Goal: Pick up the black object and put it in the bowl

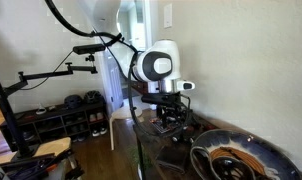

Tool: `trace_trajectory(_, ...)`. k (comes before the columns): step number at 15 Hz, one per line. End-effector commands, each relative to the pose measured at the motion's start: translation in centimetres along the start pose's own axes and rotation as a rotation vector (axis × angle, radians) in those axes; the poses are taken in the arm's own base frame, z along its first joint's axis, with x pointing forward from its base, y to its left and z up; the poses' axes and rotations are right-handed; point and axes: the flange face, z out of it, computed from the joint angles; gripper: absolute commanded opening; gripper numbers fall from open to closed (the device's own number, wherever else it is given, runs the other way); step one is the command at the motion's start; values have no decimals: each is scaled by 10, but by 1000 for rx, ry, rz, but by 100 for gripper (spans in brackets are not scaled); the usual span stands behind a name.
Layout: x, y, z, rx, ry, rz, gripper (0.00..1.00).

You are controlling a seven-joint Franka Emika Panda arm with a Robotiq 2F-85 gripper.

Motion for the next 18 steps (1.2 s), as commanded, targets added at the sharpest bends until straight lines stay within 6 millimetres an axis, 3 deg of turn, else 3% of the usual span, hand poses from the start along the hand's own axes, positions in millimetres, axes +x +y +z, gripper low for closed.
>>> trace_trajectory(1,2,3,7,2,9,-77,100)
trace_trajectory(12,15,4,31,41,-13,-162,100)
trace_trajectory(13,17,4,33,45,-14,-163,97)
trace_trajectory(15,20,5,35,51,-14,-168,72)
trace_trajectory(16,21,6,36,53,-13,-170,70)
trace_trajectory(18,23,9,35,52,-8,-167,56)
